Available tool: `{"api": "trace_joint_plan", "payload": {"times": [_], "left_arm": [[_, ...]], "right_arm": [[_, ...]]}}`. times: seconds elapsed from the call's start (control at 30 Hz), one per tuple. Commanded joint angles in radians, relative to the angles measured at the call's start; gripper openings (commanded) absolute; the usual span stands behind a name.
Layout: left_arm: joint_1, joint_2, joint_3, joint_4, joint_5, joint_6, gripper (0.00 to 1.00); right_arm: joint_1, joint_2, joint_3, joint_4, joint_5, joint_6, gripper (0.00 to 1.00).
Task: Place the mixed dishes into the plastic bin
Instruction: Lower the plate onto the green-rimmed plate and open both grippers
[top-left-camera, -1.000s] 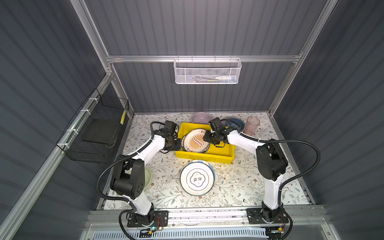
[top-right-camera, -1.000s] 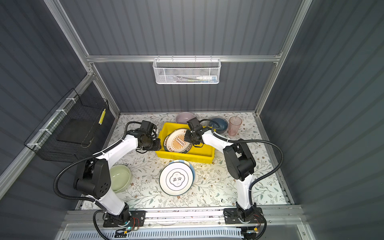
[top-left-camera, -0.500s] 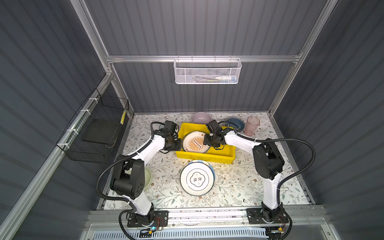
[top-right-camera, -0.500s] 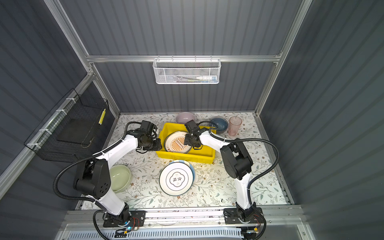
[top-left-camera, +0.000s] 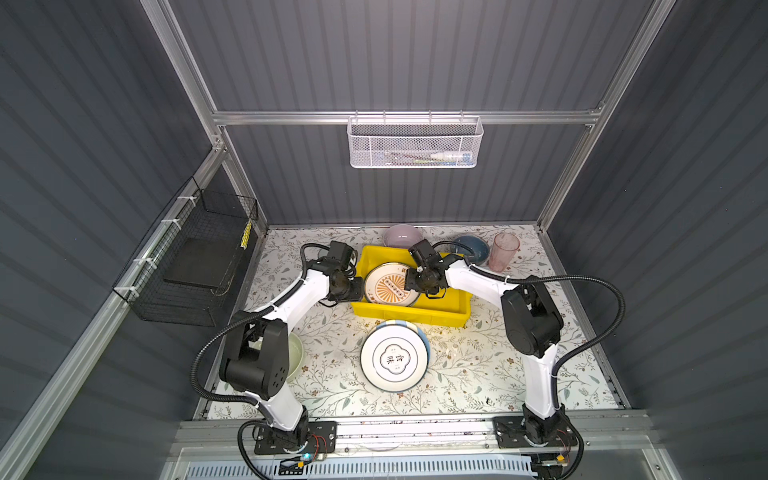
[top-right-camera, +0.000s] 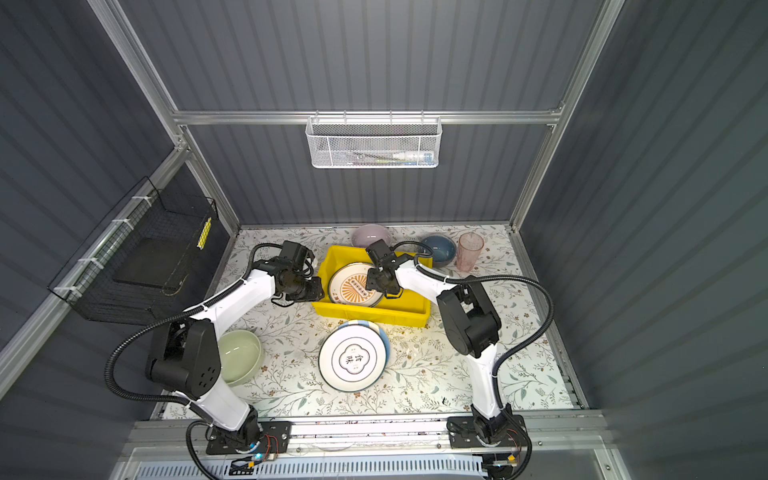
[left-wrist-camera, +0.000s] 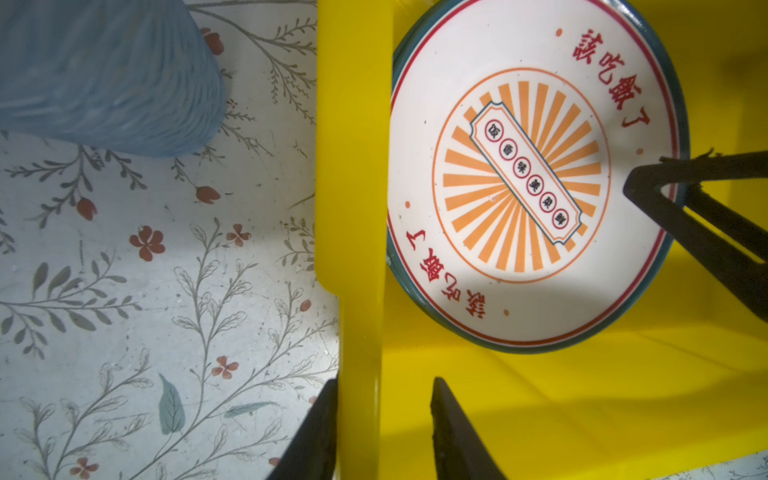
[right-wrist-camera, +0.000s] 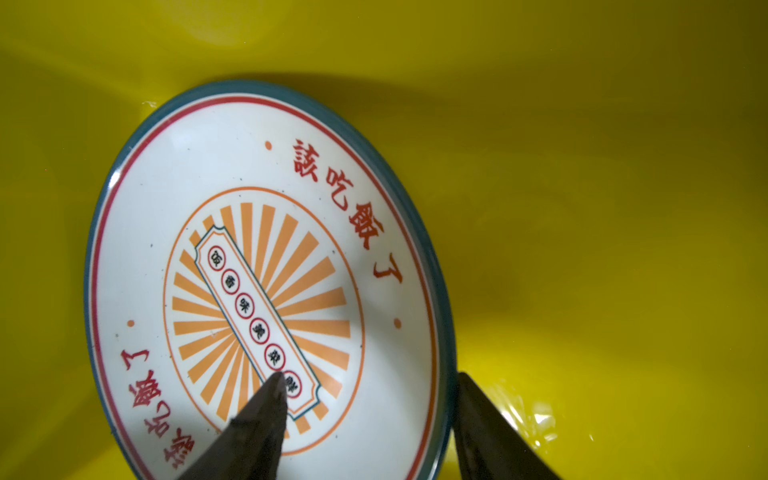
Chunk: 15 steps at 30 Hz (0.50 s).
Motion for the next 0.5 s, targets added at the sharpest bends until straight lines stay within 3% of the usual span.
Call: {"api": "trace_joint_plan", "payload": {"times": [0.0, 0.3, 0.47], "left_arm": [[-0.005, -0.052, 0.036, -0.017, 0.038, 0.006, 0.37], [-0.004, -0.073, 0.04, -0.037, 0.016, 0.009, 0.39], [-0.003, -0.109, 0.039, -0.063, -0.002, 0.022, 0.48]], "right_arm": [[0.01, 0.014, 0.035, -0.018, -0.012, -0.02, 0.65], [0.011, -0.007, 0.041, -0.051, -0.012, -0.051, 0.68], [0.011, -0.084, 0.008, -0.056, 0.018, -0.069, 0.69]]}}
